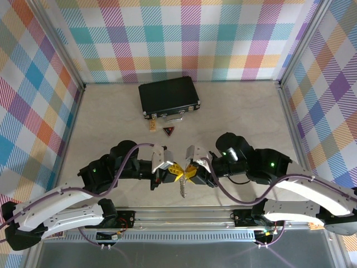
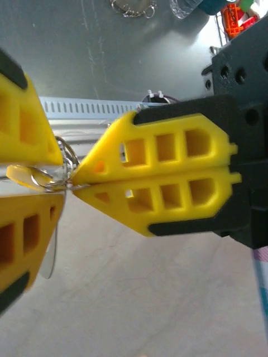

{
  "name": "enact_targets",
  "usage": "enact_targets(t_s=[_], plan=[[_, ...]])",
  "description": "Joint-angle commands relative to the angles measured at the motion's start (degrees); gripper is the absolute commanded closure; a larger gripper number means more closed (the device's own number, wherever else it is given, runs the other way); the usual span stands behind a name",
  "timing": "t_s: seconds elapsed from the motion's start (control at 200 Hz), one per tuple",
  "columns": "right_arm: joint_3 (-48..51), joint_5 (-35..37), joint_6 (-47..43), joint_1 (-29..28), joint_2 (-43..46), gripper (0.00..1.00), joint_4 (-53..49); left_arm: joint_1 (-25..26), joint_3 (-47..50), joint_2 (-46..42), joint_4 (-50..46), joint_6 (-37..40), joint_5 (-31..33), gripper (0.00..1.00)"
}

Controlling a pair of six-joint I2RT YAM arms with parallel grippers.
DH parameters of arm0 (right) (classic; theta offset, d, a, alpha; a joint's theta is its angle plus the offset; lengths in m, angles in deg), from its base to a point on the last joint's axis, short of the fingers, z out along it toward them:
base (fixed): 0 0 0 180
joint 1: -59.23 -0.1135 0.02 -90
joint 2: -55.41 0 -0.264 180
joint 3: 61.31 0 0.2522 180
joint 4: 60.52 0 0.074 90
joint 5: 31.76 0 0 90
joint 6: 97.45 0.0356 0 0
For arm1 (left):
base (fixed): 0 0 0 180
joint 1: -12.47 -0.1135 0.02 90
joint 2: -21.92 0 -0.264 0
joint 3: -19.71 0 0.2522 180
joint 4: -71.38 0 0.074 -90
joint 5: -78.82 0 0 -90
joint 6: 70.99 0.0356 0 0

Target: Put the keys on the keyring

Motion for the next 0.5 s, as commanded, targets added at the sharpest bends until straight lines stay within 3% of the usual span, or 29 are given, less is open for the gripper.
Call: enact_targets(t_s=[0.0, 0.205, 0.495], plan=[[4.09, -0.69, 5.61, -0.4, 4.08, 0.69, 10.14, 0.2, 2.32, -3.62, 11.63, -3.66, -1.28, 1.0], [8.76, -1.49, 8.93, -0.41, 8.61, 0.57, 19.46, 0.21, 6.17, -6.59, 21.06, -6.93, -3.22, 1.0], [8.66, -4.14, 10.48, -0.4, 8.05, 0.52, 23.69, 0.19, 8.05, -7.26, 25.53, -8.3, -4.27, 1.0]])
